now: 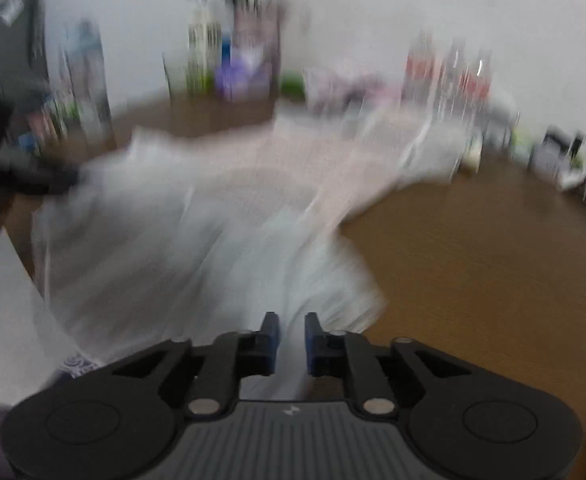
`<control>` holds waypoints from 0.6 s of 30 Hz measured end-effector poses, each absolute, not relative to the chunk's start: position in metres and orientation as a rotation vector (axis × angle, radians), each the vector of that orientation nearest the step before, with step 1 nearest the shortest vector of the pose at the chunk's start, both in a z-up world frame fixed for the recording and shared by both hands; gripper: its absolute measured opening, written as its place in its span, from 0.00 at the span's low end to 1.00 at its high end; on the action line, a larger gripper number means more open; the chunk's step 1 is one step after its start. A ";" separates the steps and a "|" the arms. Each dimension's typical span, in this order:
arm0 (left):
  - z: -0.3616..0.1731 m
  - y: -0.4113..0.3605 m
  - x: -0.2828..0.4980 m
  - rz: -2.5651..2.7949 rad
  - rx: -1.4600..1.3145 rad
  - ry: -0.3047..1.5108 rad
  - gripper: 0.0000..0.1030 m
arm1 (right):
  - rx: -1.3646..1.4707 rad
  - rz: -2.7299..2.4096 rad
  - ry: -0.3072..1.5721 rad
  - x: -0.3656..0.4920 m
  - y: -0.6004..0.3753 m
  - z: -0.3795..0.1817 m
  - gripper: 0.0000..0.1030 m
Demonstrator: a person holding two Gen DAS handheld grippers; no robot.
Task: Fold clothes
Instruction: 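Lay the dress flat on the table and open both grippers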
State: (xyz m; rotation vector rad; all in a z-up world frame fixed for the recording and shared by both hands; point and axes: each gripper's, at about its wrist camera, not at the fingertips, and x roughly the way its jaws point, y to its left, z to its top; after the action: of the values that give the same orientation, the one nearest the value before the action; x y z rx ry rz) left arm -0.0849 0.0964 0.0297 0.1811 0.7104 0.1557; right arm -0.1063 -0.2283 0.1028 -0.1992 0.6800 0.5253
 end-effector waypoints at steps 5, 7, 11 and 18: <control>0.075 0.075 -0.061 -0.047 0.143 0.568 0.47 | -0.051 0.475 0.613 -0.006 -0.204 0.124 0.60; 0.061 0.052 -0.028 -0.076 0.208 0.601 0.40 | -0.077 0.459 0.668 0.048 -0.179 0.109 0.59; 0.023 0.044 0.010 -0.038 0.210 0.713 0.25 | -0.196 0.314 0.741 0.108 -0.142 0.066 0.15; 0.008 0.078 0.002 0.024 0.138 0.665 0.26 | 0.100 0.075 0.710 0.075 -0.253 0.067 0.03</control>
State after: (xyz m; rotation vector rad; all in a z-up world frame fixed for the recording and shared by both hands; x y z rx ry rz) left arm 0.0015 0.0783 0.0079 0.1377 0.6652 0.0244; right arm 0.0749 -0.2527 0.0667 0.1001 0.7100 0.0746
